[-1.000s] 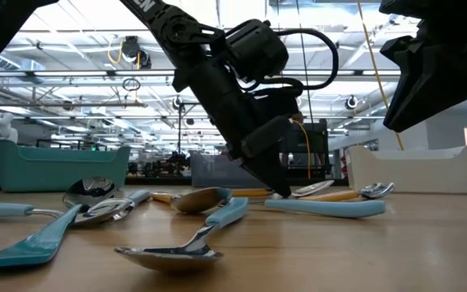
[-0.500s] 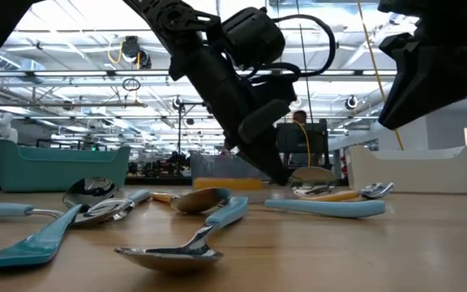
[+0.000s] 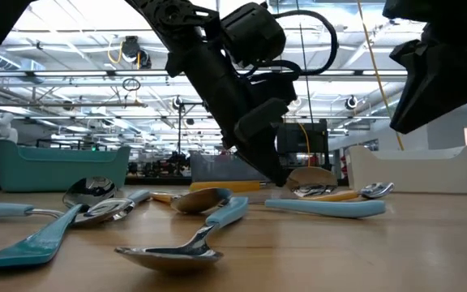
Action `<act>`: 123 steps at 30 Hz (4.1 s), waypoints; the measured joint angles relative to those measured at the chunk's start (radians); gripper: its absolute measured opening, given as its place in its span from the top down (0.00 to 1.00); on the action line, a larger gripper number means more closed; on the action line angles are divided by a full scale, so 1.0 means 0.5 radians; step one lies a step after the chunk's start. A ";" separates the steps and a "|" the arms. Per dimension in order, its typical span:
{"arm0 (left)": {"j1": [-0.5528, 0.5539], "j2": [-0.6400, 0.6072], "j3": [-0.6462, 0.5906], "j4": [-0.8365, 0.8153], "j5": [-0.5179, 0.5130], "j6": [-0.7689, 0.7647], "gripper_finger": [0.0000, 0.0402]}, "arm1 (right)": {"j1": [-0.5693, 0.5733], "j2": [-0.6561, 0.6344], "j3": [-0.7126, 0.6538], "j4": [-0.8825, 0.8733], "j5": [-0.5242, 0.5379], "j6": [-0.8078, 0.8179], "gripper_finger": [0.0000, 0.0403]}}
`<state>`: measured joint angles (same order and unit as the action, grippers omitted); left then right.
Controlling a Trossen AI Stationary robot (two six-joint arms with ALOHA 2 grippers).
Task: Sort silverware by color (type)
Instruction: Put the yellow spoon into the green bin
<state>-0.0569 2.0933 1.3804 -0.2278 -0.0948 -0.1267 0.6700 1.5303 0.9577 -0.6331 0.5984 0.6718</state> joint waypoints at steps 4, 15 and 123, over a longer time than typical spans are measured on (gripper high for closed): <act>-0.050 -0.001 0.001 -0.008 -0.025 -0.037 1.00 | 0.049 0.000 0.000 0.057 0.001 0.032 0.89; -0.115 -0.001 0.001 -0.023 -0.171 -0.058 1.00 | 0.077 0.000 0.000 0.063 0.003 0.048 0.89; -0.833 -0.478 -1.269 3.586 -1.630 0.570 1.00 | -0.352 0.743 -0.001 2.868 0.729 -1.384 0.83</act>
<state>-0.4734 1.8542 0.7457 1.5649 -0.9097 0.1583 0.4941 1.9020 0.9573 0.8011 0.9630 -0.0201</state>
